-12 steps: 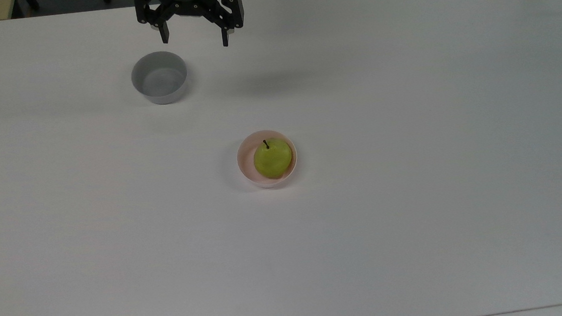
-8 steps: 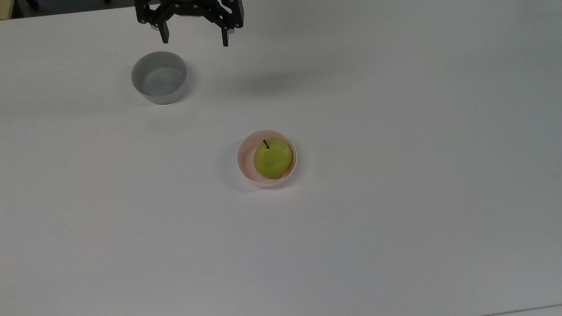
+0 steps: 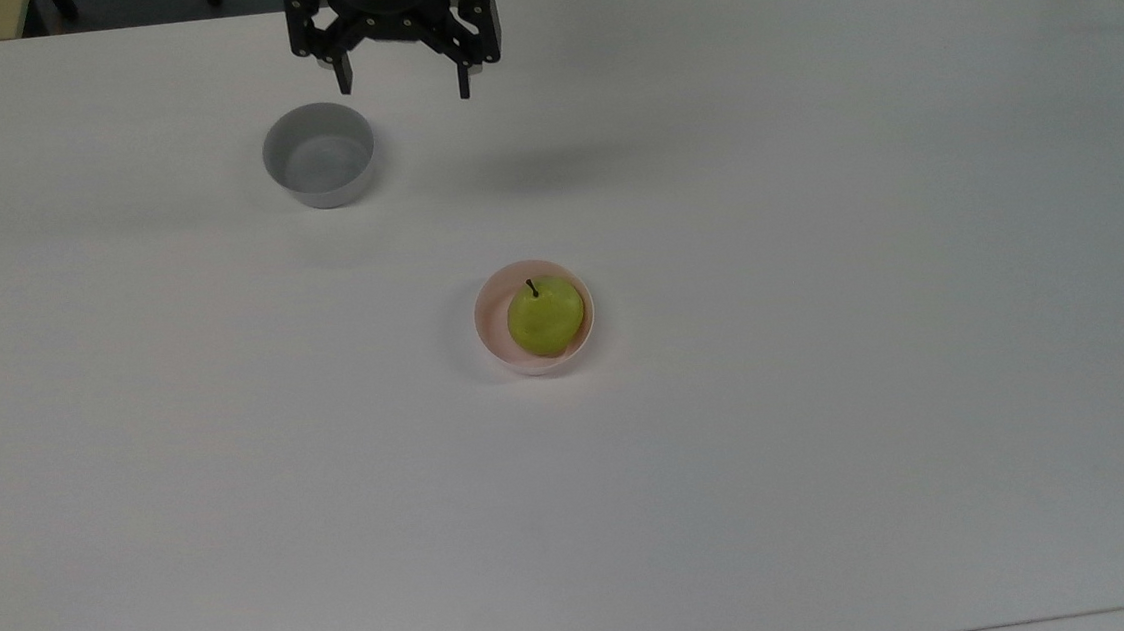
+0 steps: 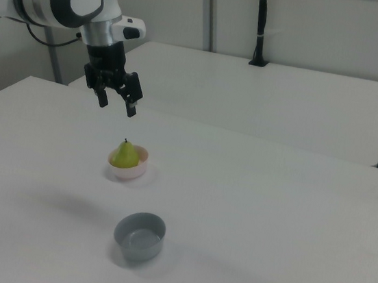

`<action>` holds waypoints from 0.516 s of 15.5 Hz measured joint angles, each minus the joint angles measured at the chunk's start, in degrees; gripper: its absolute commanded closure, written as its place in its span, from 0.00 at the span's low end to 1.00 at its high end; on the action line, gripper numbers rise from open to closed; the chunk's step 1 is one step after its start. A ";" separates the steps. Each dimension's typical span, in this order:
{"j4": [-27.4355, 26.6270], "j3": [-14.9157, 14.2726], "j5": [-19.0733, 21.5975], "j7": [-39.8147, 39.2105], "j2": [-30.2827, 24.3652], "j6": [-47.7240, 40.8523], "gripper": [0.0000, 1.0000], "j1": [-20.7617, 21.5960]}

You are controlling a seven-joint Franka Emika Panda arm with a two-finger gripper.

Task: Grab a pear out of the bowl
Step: 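Move the gripper down over the green pear in the pink bowl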

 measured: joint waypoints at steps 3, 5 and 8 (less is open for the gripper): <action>-0.61 0.31 0.00 -1.71 1.62 2.67 0.00 0.89; -0.71 0.44 0.00 -2.85 3.21 4.42 0.00 1.81; -0.83 0.54 0.00 -3.23 5.97 7.95 0.00 3.25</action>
